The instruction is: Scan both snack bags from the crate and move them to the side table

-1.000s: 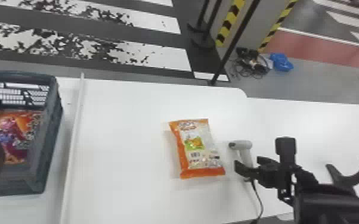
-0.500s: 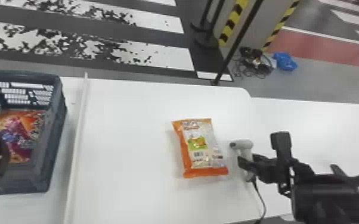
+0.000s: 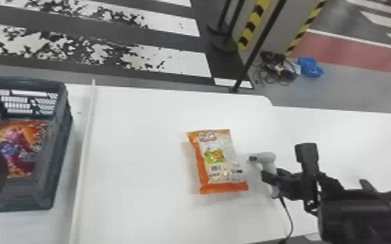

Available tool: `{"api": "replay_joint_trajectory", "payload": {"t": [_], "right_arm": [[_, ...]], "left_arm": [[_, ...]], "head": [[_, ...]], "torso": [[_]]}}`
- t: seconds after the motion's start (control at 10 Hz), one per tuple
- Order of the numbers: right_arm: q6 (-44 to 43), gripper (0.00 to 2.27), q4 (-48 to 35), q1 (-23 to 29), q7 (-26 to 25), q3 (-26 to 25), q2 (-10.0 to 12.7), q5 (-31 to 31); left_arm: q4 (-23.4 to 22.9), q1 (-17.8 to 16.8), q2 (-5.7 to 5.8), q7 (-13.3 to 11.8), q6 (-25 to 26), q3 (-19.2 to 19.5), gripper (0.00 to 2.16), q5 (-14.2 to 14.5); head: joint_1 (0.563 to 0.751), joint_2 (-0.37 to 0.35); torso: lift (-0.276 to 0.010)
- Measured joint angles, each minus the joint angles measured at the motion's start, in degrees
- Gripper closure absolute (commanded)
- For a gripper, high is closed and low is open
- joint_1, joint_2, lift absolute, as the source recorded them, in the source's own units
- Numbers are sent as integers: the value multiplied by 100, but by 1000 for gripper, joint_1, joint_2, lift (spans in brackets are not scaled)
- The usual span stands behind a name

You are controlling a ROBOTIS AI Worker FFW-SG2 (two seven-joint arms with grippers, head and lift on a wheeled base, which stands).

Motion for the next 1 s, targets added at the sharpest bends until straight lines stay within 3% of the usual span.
{"api": "replay_joint_trajectory", "payload": {"t": [0.6, 1.0], "right_arm": [[1243, 2246, -2243, 1035, -92, -50, 456, -35], [1787, 2246, -3069, 1314, -1, 275, 586, -52]], "left_arm": [[-29, 19, 3, -8, -8, 2, 147, 0], [6, 19, 3, -8, -20, 26, 147, 9]], "head": [[695, -256], [695, -179]], "torso": [[-75], [-75]]}}
